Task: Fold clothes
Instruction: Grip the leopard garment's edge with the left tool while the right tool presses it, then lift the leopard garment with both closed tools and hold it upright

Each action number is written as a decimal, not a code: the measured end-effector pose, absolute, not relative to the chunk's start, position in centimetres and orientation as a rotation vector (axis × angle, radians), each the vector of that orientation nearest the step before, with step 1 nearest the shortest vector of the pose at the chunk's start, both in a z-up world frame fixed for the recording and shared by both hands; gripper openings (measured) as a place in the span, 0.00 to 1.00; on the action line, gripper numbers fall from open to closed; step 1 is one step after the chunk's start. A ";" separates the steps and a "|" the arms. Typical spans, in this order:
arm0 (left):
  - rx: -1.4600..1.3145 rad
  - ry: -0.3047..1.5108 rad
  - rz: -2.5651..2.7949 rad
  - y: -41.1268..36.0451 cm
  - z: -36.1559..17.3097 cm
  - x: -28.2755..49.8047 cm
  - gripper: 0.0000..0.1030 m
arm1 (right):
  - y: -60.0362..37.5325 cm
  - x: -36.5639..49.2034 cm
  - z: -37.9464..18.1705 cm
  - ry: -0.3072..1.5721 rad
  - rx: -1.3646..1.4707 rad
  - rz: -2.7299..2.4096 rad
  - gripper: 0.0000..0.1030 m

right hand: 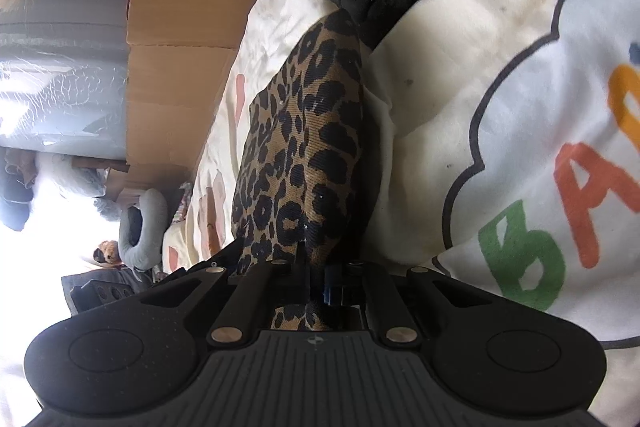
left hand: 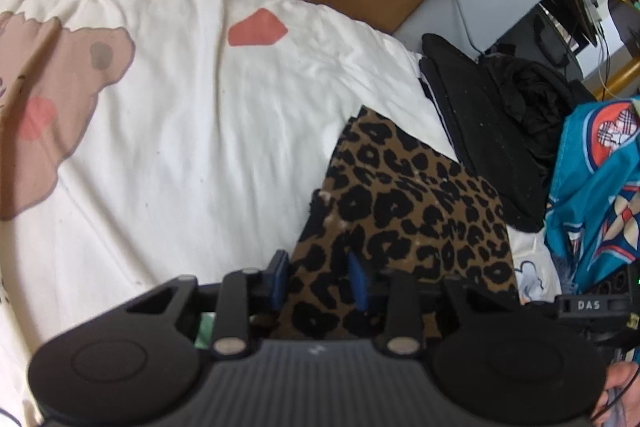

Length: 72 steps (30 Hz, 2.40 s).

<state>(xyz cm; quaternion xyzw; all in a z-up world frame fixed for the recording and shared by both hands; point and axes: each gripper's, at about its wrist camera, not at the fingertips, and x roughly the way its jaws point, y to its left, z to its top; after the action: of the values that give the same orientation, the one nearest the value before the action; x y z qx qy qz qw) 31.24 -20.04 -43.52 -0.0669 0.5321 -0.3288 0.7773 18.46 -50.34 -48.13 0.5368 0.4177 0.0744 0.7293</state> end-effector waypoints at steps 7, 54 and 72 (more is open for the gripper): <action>-0.205 1.216 -0.734 -21.1 -43.6 30.5 0.25 | -52.0 18.4 -46.3 0.958 1.095 0.142 0.03; -0.459 1.164 -0.841 -22.1 -40.3 31.8 0.23 | -53.4 18.5 -40.4 0.945 0.962 0.075 0.04; -0.412 1.004 -0.817 -21.5 -23.9 28.9 0.23 | -51.8 18.4 -23.9 0.842 0.761 0.147 0.04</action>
<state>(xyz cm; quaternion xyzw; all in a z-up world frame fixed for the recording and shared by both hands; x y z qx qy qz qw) 28.89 -21.50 -23.87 -0.1907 0.4645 -0.3777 0.7780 18.43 -51.77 -23.91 0.3600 0.3984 0.0697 0.8407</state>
